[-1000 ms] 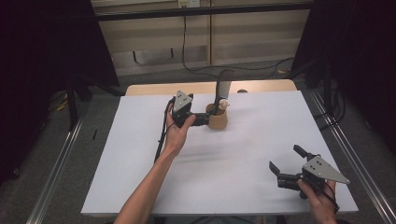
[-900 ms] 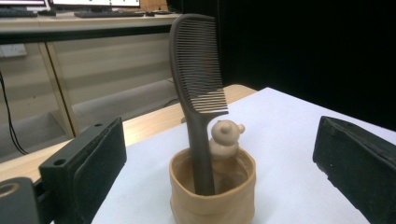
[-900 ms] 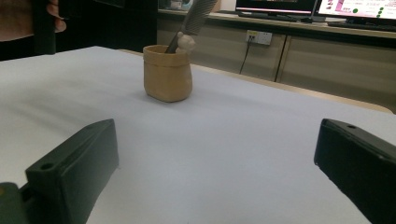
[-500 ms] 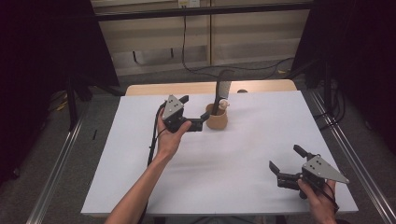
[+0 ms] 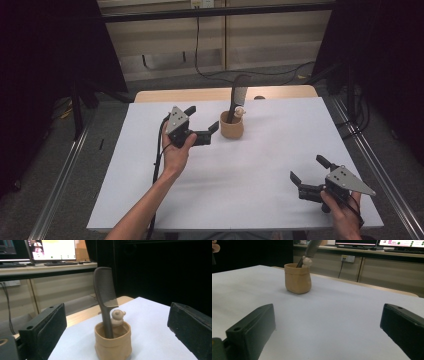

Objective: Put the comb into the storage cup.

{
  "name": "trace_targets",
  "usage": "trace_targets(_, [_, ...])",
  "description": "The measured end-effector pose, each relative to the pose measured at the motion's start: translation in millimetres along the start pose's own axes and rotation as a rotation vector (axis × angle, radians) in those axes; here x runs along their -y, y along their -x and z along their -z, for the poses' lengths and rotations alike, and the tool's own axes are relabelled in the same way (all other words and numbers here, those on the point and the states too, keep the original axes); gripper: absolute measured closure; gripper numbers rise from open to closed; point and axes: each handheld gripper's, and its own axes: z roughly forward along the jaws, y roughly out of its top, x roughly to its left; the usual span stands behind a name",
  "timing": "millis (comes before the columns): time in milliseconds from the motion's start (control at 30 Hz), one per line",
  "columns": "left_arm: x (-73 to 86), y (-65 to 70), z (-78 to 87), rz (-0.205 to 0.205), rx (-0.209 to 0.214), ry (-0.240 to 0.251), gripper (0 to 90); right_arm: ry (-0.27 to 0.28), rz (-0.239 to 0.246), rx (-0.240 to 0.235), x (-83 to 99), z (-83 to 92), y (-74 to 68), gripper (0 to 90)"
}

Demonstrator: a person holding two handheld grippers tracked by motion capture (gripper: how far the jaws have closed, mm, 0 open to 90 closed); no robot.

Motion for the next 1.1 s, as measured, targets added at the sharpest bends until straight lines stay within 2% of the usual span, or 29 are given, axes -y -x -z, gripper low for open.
trace_targets(33, [0.1, -0.6, 2.1, -0.008, -0.006, -0.002, 2.3, 0.001, 0.003, -0.003, 0.0, 0.1, -0.2, 0.0])
trace_targets(133, [3.5, -2.2, 6.6, 0.027, 0.017, 0.001, 2.3, 0.002, 0.004, -0.005, -0.1, 0.0, -0.6, 0.0])
trace_targets(200, [6.8, -4.5, 9.6, 0.031, 0.011, -0.020, 2.2, 0.002, 0.004, -0.005, -0.5, 0.0, -0.8, 0.0])
trace_targets(800, [11.9, -4.8, 48.4, -0.006, -0.084, -0.025, 2.5, 0.006, 0.021, -0.011, -2.9, -4.5, -4.5, 0.0])
trace_targets(900, [12.5, -5.5, 55.7, 0.007, -0.087, -0.015, 2.6, 0.006, 0.018, -0.006, -3.3, -3.2, -4.6, 0.0])
trace_targets(967, [13.6, -6.4, 61.3, -0.004, -0.110, -0.016, 2.6, 0.006, 0.020, -0.004, -3.3, -3.1, -4.5, 0.0])
trace_targets(1100, [17.6, -9.4, 69.3, -0.009, -0.116, -0.016, 2.6, 0.007, 0.020, -0.003, -3.1, -3.5, -4.1, 0.0])
